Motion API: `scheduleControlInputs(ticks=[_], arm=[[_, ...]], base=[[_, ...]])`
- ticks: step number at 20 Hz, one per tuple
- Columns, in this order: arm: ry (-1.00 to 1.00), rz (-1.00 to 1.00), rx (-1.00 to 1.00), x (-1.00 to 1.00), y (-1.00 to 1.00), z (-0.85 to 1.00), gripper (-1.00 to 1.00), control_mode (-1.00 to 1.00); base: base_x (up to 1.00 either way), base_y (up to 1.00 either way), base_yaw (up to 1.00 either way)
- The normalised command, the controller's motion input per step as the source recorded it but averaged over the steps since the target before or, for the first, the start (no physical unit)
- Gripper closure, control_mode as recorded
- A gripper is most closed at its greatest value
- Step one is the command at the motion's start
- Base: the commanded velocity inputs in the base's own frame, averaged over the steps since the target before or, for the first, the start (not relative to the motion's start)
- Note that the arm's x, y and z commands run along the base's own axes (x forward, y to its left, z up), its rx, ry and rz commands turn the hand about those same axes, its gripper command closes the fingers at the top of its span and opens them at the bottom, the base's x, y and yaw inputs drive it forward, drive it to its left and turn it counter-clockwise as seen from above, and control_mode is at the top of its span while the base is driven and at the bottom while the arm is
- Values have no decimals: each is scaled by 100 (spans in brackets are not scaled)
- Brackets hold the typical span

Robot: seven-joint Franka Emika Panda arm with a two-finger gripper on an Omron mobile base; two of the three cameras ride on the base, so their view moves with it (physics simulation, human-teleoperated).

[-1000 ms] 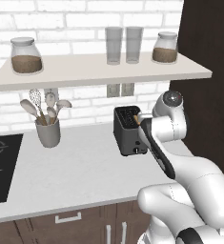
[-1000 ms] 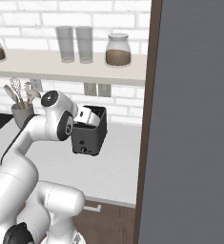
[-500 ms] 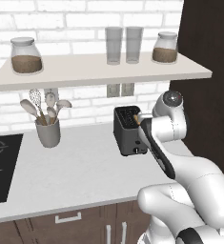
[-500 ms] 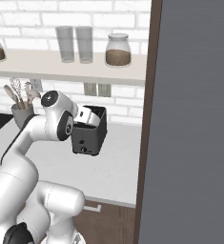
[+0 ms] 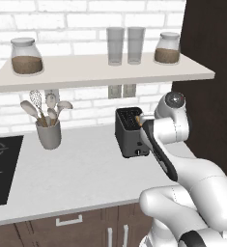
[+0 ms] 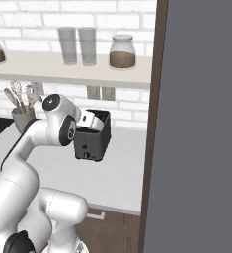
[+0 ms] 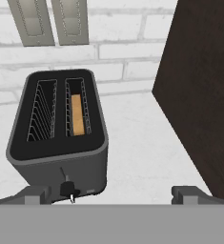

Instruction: Start the toaster. Once the lever pops up, take the bread to the plate on the dining counter.

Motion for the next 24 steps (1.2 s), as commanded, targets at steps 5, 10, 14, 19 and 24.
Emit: scheduleControlInputs(ticks=[5,10,14,19,24], arm=[[0,0,0,0,0,0,-100,-100],[0,0,0,0,0,0,-100,-100],[0,0,0,0,0,0,-100,-100],[0,0,0,0,0,0,-100,-100],[0,0,0,0,0,0,-100,-100]], base=[[0,0,0],[0,0,0],[0,0,0],[0,0,0],[0,0,0]])
